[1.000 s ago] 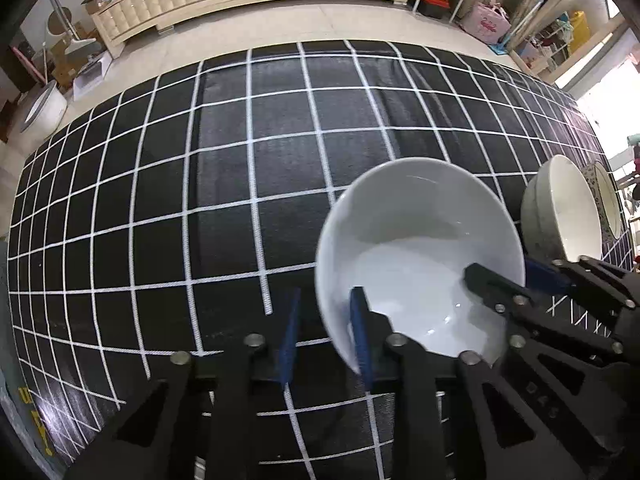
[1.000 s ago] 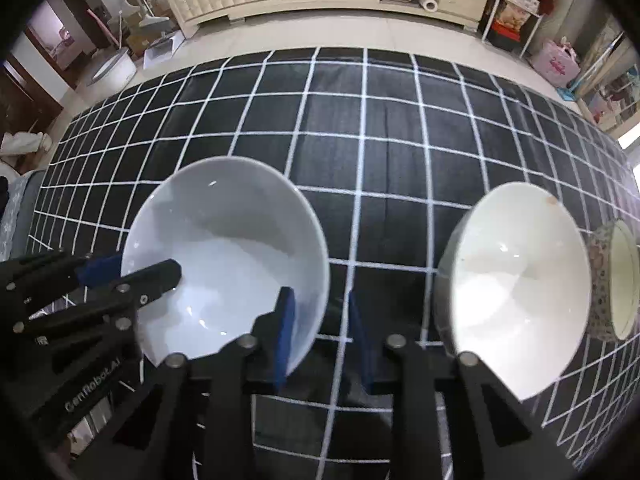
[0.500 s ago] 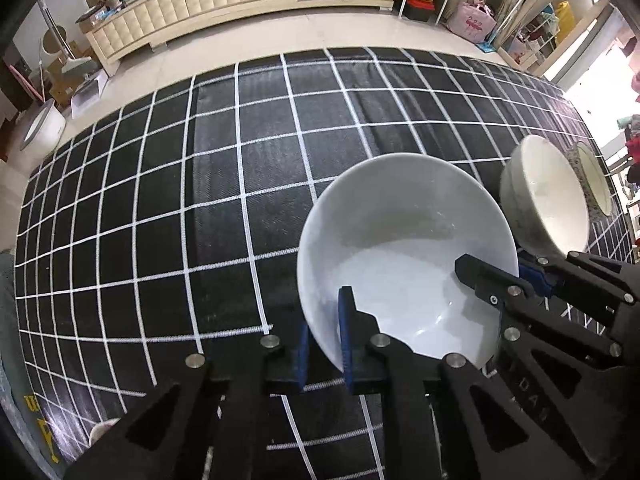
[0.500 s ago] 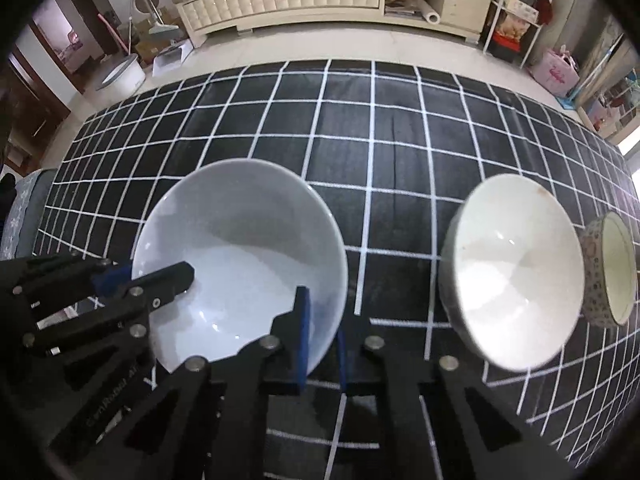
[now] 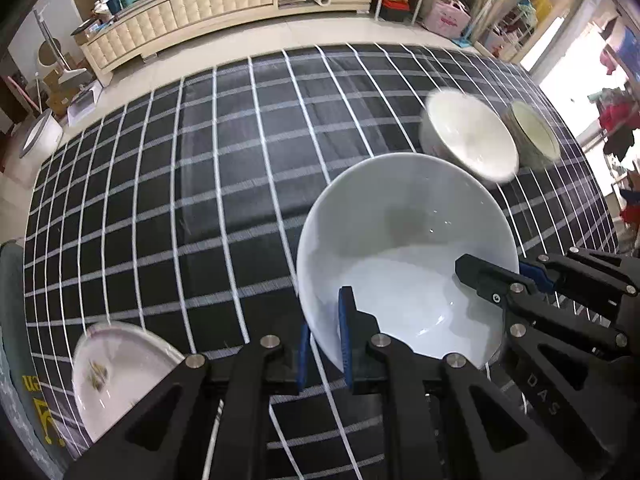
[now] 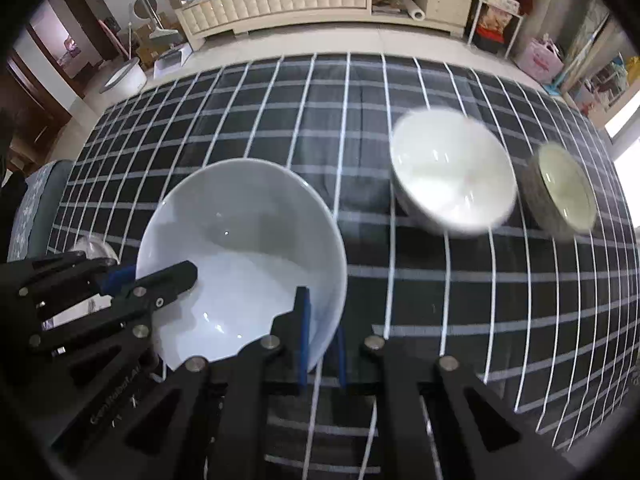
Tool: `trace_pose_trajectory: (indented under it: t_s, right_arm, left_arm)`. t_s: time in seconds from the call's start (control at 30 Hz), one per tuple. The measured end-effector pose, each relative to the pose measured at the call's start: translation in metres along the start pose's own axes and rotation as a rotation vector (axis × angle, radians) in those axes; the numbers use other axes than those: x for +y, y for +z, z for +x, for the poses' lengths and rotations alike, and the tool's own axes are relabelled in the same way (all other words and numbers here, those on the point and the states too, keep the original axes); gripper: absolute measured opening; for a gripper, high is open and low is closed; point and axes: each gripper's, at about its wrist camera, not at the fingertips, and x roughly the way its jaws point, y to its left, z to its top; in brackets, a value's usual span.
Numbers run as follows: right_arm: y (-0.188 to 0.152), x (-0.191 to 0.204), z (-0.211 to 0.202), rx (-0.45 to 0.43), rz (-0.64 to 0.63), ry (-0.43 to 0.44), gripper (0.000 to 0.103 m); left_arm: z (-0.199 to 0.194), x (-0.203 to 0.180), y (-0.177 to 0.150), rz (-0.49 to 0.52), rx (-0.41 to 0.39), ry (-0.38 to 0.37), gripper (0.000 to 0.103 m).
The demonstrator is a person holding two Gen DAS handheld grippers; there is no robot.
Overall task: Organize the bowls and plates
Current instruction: 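Carry the white bowl beside the plate stack, lower it and open both tools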
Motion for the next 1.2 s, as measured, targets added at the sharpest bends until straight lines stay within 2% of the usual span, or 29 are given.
trace_pose_trajectory:
  t_s: [0.23,0.4,0.67,0.97,1.03,1.1,1.13,1.17,1.2]
  right_arm:
    - [-0.045,-0.007,0.008,0.049,0.021,-0.004,0.014]
    - [-0.060,-0.008,0.015,0.062,0.028,-0.002,0.014]
    - [-0.074,-0.007,0.022,0.066,0.050,0.016,0.014]
    - [-0.074,-0.016,0.009,0.027,0.057,0.025,0.014]
    - [-0.072,-0.020,0.006,0.028,0.062,0.037,0.014]
    - [-0.072,-0.026,0.002,0.031,0.064,0.032,0.018]
    - [-0.072,-0.028,0.000,0.030,0.061,0.018,0.025]
    - [-0.071,-0.029,-0.002,0.024,0.059,0.002,0.034]
    - [-0.070,-0.031,-0.004,0.014,0.058,-0.003,0.039]
  left_arm:
    - [0.009,-0.020,-0.051,0.018,0.048,-0.017,0.012]
    - [0.015,-0.020,-0.071,0.018,0.073,-0.025,0.012]
    - [0.019,-0.021,-0.085,0.026,0.082,-0.007,0.011]
    - [0.021,-0.021,-0.082,0.020,0.082,0.002,0.012]
    - [0.019,-0.021,-0.081,0.017,0.073,0.010,0.015]
    - [0.014,-0.019,-0.080,0.024,0.065,0.041,0.028]
    - [0.010,-0.018,-0.080,0.032,0.053,0.055,0.031]
    - [0.005,-0.017,-0.078,0.036,0.041,0.070,0.040]
    - [0.001,-0.014,-0.077,0.035,0.033,0.083,0.045]
